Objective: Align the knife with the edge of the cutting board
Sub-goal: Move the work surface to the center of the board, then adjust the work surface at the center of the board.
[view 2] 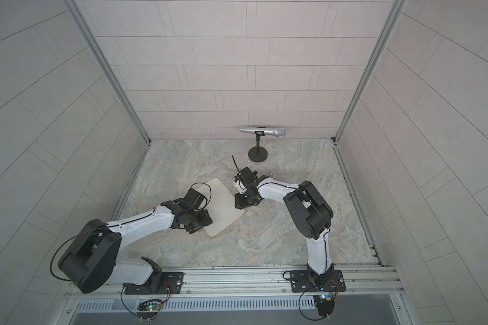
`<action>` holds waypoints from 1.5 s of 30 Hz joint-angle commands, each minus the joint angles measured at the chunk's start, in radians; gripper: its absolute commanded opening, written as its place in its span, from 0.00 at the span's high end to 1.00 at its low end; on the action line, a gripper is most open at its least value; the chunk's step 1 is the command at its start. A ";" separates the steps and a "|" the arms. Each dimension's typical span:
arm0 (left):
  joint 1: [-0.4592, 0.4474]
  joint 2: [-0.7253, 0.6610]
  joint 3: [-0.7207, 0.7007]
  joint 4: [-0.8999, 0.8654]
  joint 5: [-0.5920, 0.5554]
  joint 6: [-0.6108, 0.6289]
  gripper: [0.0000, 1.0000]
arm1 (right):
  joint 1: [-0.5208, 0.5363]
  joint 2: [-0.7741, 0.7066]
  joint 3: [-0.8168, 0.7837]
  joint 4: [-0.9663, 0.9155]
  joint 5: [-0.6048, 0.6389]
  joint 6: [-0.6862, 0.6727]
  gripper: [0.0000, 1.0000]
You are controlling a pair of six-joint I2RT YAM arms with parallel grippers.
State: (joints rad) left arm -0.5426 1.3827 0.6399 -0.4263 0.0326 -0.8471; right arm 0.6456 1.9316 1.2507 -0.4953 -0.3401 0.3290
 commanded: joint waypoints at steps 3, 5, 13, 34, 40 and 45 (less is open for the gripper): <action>-0.007 -0.074 0.046 -0.177 -0.024 0.029 0.32 | -0.015 -0.112 -0.029 -0.018 -0.129 0.000 0.50; 0.003 -0.100 0.094 -0.220 -0.038 0.059 0.24 | -0.018 -0.154 -0.040 -0.022 -0.144 0.002 0.42; 0.157 -0.043 0.320 -0.290 0.020 0.210 0.00 | -0.016 -0.324 -0.160 0.019 -0.222 0.056 0.09; 0.406 0.628 0.981 -0.382 0.204 0.323 0.00 | 0.182 -0.573 -0.607 0.358 -0.061 0.377 0.00; 0.422 0.707 1.013 -0.393 0.176 0.328 0.00 | 0.198 -0.550 -0.662 0.421 -0.050 0.410 0.00; 0.424 0.718 0.958 -0.377 0.161 0.330 0.00 | 0.198 -0.484 -0.665 0.486 -0.068 0.425 0.00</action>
State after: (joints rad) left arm -0.1242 2.0964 1.6241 -0.7830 0.2073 -0.5327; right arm 0.8387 1.4158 0.5865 -0.0765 -0.4122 0.7307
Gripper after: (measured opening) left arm 0.994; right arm 0.999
